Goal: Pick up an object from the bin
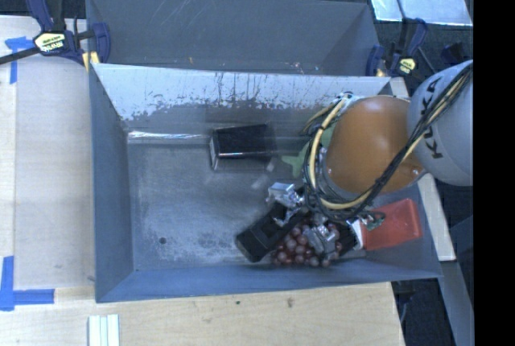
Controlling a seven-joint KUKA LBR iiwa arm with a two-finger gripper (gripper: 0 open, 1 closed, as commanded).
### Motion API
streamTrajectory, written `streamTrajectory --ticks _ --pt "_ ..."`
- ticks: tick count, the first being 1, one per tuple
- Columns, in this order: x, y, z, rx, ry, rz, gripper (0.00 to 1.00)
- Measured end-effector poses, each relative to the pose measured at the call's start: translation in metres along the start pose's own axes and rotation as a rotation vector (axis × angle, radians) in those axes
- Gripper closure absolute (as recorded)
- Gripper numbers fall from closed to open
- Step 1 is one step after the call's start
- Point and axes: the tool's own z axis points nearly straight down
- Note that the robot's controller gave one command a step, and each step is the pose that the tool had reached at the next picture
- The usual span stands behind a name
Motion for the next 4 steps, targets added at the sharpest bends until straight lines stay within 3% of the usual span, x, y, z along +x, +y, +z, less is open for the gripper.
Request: streamTrajectory --ticks 1,4 --pt "0.0254 -0.0262 0.0069 0.002 -0.033 -0.039 1.00" --pt "0.0240 -0.0252 0.0004 0.002 -0.039 -0.039 1.00"
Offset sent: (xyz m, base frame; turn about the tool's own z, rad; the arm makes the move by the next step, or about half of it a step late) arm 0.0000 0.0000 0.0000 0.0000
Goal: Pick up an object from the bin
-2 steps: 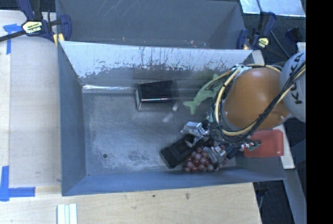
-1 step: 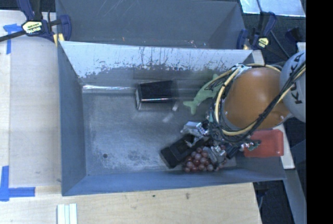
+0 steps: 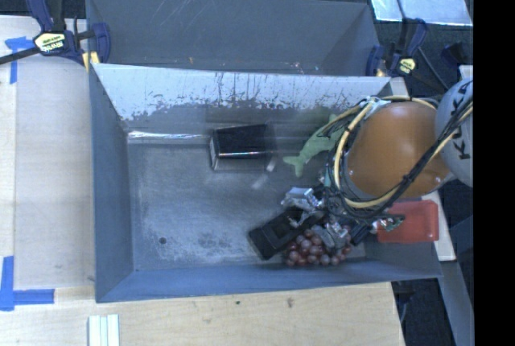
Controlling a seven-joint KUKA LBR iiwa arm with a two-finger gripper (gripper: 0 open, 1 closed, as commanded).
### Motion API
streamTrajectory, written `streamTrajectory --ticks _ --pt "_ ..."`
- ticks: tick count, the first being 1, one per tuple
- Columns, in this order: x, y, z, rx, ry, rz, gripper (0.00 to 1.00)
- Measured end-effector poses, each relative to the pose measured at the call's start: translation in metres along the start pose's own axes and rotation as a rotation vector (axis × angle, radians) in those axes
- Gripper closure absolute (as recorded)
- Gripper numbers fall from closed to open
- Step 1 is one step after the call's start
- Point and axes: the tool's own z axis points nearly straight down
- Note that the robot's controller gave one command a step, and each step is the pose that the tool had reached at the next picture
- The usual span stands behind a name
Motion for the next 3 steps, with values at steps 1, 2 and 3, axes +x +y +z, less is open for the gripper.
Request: streamTrajectory --ticks 1,2,3 --pt "-0.001 0.000 -0.013 0.001 -0.002 0.000 1.00" --pt "-0.003 -0.001 -0.028 0.004 -0.007 0.002 1.00" --pt "-0.004 -0.002 -0.039 0.006 -0.009 0.003 1.00"
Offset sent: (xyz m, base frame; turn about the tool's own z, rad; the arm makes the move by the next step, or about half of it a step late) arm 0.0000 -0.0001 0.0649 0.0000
